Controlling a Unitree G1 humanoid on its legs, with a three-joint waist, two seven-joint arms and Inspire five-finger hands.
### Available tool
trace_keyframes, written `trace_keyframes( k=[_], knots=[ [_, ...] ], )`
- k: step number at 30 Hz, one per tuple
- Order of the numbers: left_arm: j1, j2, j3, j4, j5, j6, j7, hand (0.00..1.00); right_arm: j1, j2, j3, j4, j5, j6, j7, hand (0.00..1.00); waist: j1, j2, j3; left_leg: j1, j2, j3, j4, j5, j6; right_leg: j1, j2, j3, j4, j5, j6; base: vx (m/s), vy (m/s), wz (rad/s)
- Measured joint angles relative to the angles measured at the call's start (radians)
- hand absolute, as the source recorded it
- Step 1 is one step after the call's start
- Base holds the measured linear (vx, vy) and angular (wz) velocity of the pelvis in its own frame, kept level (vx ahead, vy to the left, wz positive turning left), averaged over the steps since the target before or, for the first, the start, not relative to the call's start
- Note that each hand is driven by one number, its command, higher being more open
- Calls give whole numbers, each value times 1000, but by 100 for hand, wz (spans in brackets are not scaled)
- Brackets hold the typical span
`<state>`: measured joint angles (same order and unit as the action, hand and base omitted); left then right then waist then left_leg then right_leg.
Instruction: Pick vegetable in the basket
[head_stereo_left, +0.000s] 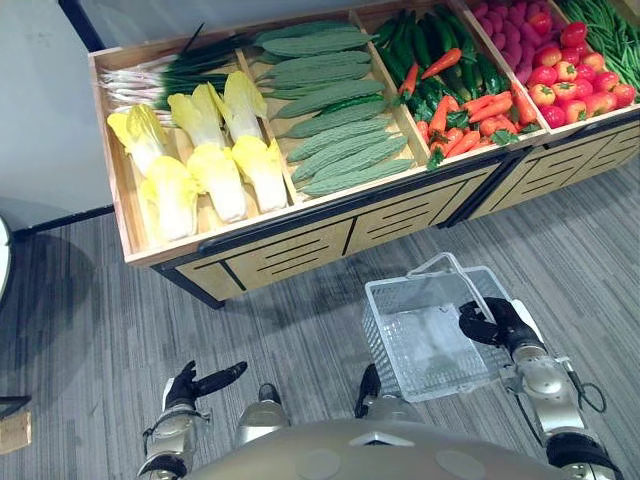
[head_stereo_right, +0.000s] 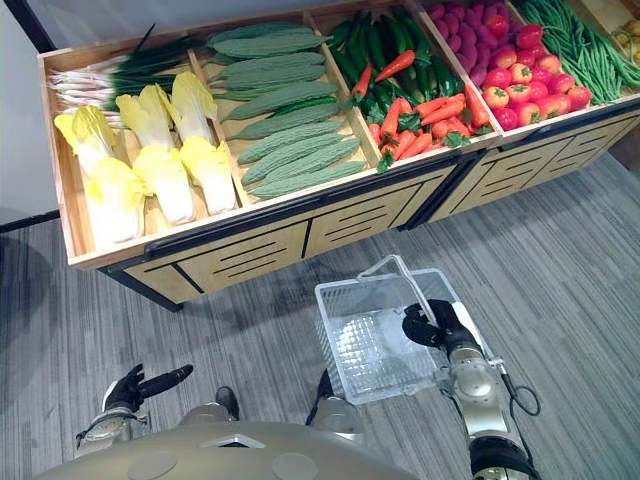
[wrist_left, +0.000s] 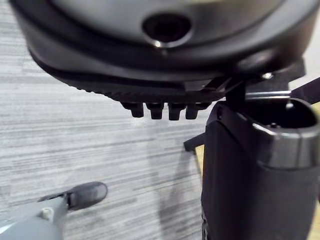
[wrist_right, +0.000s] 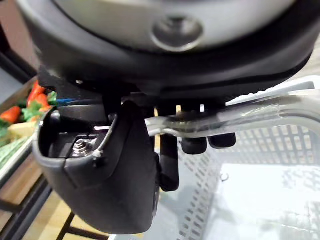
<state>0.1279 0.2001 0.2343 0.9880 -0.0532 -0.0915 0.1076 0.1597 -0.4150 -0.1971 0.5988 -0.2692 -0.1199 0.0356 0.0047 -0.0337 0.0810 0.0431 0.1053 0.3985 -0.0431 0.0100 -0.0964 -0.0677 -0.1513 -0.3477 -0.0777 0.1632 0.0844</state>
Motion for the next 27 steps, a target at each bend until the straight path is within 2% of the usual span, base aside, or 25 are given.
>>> trace_keyframes(
  k=[7,11,18,22,27],
  knots=[
    [1,-45,67,-293,-32,-39,152,100,21,71,-138,104,-18,-5,-68,0,-8,6,-9,2,-4,-7,-3,-4,4,-1,-1,4,0,2,0,3,0,0],
    [11,-98,81,-494,64,-62,277,100,27,79,-181,195,-73,-10,-103,0,-8,13,-38,3,-6,-8,5,-20,8,-1,-2,20,4,3,1,18,4,-5],
    [24,-173,79,-692,179,-80,476,100,57,117,-186,232,-109,-24,-143,0,-21,30,-49,5,-7,-15,8,-37,1,-2,-3,30,8,3,1,-1,0,-1],
    [39,-193,77,-788,188,-79,546,100,58,117,-186,232,-111,-24,-175,0,-25,31,-50,3,-6,-20,20,-48,5,-2,-2,37,11,3,1,-9,-8,-3],
    [39,-194,72,-858,231,-76,550,100,54,117,-173,232,-111,-24,-178,0,-35,29,-51,1,0,-21,24,-51,6,-7,-4,61,21,3,2,-4,-3,-1]
  ],
)
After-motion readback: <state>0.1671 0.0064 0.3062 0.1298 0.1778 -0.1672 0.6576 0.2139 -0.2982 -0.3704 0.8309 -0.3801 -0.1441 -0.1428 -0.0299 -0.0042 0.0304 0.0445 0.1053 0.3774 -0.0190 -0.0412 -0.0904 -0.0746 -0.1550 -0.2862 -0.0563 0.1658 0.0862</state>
